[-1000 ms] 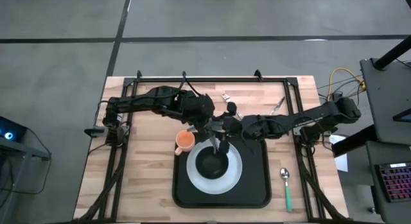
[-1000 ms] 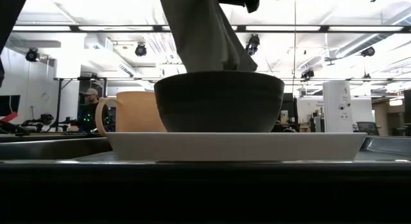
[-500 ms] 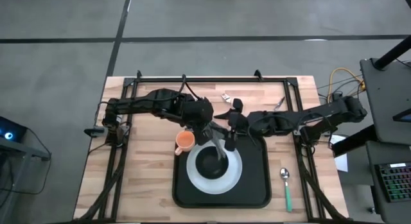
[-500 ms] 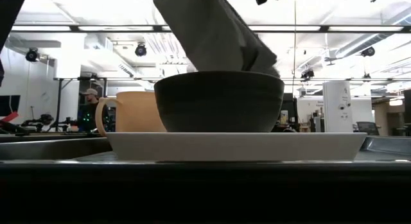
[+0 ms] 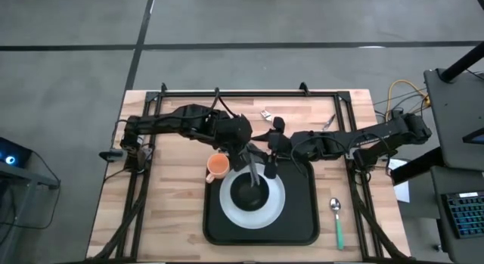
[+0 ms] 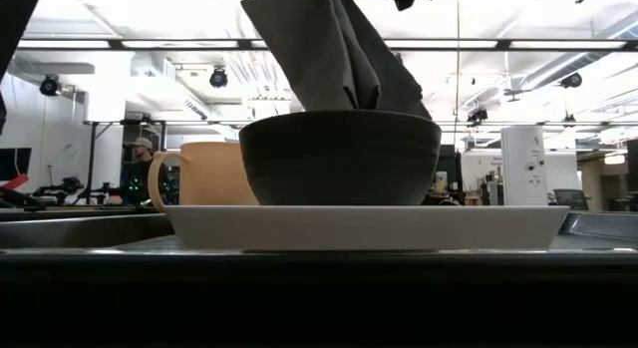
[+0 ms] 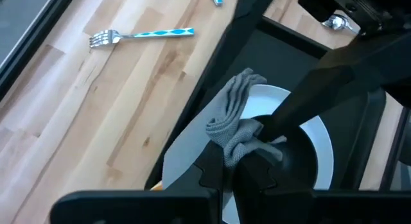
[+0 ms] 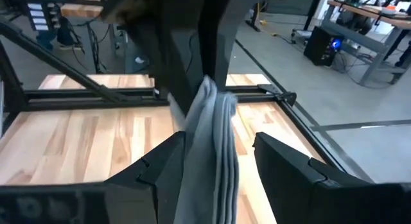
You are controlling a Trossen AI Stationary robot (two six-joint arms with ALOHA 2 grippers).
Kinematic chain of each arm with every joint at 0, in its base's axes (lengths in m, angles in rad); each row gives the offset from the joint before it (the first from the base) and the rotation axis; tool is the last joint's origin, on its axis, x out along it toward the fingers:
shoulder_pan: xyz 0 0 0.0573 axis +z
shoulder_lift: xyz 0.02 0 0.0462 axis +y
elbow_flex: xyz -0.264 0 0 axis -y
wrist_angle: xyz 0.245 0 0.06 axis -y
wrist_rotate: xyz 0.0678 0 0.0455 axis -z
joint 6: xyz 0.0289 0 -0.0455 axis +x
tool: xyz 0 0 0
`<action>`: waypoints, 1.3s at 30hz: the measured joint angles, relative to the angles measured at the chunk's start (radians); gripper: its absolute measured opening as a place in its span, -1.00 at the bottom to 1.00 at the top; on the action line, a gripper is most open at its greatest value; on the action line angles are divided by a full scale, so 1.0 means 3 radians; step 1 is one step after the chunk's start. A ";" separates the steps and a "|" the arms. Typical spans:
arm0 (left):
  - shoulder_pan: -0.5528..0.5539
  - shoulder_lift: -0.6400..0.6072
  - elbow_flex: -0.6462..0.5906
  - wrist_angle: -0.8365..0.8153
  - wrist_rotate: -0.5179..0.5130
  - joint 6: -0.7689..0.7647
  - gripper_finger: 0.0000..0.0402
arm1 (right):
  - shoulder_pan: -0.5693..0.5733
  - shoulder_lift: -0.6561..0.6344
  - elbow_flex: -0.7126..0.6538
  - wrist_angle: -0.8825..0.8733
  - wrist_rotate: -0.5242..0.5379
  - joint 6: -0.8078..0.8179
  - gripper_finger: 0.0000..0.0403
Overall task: Set up tray
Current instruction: Put the gray napkin to the right of the white plate on the black tray
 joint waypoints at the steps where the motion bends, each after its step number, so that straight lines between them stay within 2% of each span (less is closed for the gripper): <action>1: 0.0008 0.0004 -0.0002 0.0005 0.0000 0.0000 -1.00 | 0.0000 0.0000 0.0000 0.0015 -0.0007 0.0012 -0.12; 14: 0.0086 0.0007 -0.0040 0.0267 -0.0012 0.0134 -1.00 | 0.0006 0.0063 -0.0028 0.0079 -0.0027 0.0062 -0.12; 23: 0.0064 0.0005 -0.0044 0.0235 0.0006 0.0139 -1.00 | 0.0009 0.0086 -0.0025 0.0054 -0.0037 0.0035 -0.14; 28: 0.0062 0.0005 -0.0044 0.0229 0.0132 0.0139 -1.00 | 0.0008 0.0085 -0.0032 -0.0036 -0.0036 0.0088 -0.37; 33: 0.0044 0.0017 -0.0047 0.0233 0.0231 0.0146 -1.00 | 0.0005 0.0085 -0.0036 -0.0065 -0.0079 -0.0005 -0.88; 39: 0.0013 0.0047 -0.0052 0.0249 0.0426 0.0209 -0.99 | 0.0015 0.0073 -0.0037 -0.0118 -0.0146 0.0022 -0.95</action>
